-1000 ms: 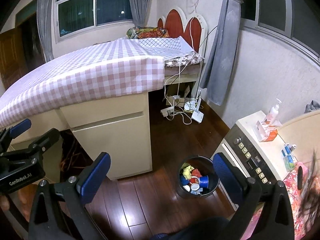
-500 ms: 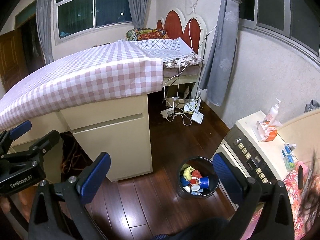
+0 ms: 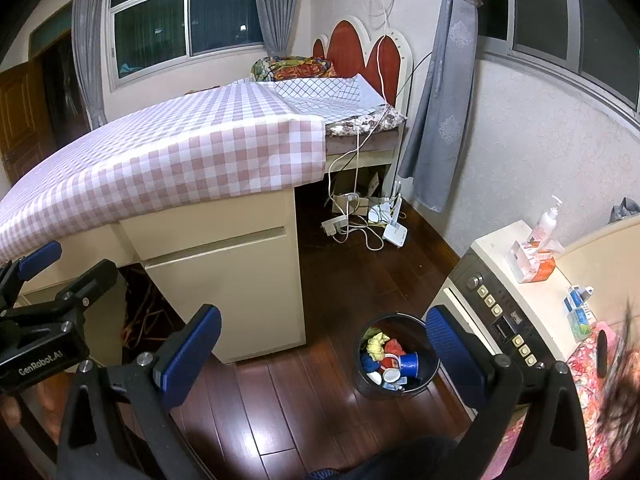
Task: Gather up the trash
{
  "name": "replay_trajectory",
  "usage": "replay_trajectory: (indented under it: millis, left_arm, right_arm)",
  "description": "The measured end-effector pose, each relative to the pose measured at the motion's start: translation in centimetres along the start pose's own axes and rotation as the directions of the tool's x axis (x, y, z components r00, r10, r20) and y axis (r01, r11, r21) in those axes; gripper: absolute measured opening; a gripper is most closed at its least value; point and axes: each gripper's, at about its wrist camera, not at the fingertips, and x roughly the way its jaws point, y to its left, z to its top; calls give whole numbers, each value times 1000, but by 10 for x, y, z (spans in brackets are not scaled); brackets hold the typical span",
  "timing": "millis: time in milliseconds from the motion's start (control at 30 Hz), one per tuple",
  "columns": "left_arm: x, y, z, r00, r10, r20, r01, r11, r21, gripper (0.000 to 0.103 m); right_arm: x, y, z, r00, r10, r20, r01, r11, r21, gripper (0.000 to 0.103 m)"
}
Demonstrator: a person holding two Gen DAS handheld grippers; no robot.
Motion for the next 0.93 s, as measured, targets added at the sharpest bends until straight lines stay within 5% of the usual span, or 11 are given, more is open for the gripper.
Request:
replay_trajectory:
  millis: [933]
  left_arm:
    - [11, 14, -5, 999, 22, -25, -22, 1000, -5, 101]
  right_arm:
    - [3, -1, 1, 1000, -8, -1, 8, 1000, 9, 103]
